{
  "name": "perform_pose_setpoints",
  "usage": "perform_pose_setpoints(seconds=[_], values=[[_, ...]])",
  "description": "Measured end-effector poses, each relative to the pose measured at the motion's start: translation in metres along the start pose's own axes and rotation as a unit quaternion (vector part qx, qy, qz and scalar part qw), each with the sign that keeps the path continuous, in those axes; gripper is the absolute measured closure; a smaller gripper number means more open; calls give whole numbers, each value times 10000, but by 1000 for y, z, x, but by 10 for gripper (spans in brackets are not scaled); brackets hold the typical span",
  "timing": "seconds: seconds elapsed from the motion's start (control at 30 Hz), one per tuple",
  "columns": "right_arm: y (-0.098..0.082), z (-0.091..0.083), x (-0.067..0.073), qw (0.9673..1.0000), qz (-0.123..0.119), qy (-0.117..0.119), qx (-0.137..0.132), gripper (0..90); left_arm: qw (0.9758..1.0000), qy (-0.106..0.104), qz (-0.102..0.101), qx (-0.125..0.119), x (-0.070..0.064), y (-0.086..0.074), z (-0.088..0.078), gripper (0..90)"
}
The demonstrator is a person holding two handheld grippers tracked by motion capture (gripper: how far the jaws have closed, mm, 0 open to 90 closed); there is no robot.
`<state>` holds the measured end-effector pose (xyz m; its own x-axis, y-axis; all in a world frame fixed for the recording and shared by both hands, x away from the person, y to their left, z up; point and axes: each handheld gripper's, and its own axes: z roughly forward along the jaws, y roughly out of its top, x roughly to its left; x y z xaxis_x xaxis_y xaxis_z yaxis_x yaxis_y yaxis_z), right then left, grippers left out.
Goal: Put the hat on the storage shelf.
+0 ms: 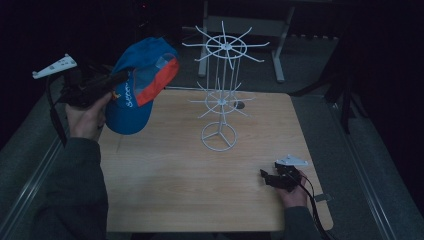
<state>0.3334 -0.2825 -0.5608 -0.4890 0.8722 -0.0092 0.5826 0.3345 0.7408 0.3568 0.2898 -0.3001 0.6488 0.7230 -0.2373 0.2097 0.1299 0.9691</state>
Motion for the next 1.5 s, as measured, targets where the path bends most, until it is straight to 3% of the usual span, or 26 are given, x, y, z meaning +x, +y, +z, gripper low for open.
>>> perform_pose_setpoints(seconds=[0.2, 0.7, 1.1, 1.5], values=[[0, 0, 0, 10000, 2, 0, -2, 300, 9998, -84, -117, -145, 2, 2, 2, 893], [0, 0, 0, 10000, -2, 0, -3, 300, 9997, -103, -78, -203, -1, 10, 5, 893], [0, 0, 0, 10000, -1, 1, -2, 299, 9992, 173, -175, -314, -3, 15, 8, 893], [0, 0, 0, 10000, 0, 1, -2, 299, 9981, 240, -223, -516, -7, 20, 11, 892]])
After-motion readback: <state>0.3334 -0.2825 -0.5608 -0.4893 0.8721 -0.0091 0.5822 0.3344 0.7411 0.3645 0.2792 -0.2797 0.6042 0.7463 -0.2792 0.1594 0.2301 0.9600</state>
